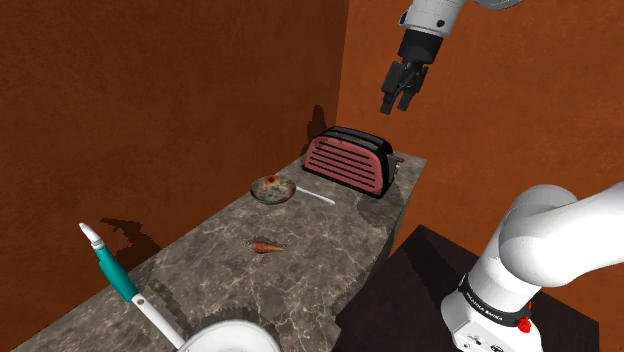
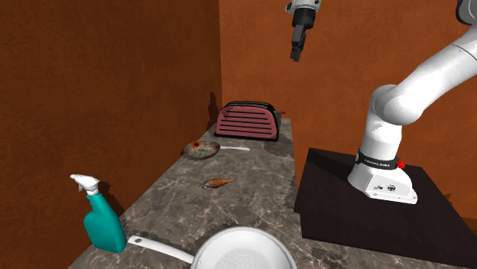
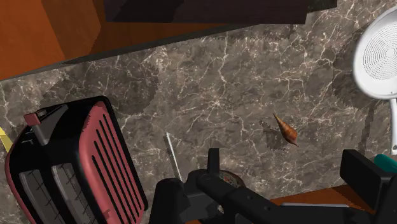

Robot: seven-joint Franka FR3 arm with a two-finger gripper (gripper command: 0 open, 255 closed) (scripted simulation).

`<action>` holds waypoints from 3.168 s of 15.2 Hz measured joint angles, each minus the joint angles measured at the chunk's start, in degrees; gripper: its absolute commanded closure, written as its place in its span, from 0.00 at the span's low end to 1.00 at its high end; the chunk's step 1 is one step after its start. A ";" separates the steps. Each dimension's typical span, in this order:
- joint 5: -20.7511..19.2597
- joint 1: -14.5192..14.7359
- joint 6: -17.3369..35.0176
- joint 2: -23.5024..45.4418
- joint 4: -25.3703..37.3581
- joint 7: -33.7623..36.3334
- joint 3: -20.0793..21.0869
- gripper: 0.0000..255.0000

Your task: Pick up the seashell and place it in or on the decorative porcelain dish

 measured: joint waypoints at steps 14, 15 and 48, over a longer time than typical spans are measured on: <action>2.64 3.48 23.74 10.29 -11.86 1.40 6.44 0.00; 2.86 3.86 25.64 11.79 -12.09 1.78 7.17 0.00; -17.01 15.42 69.06 73.51 8.47 20.05 10.43 0.00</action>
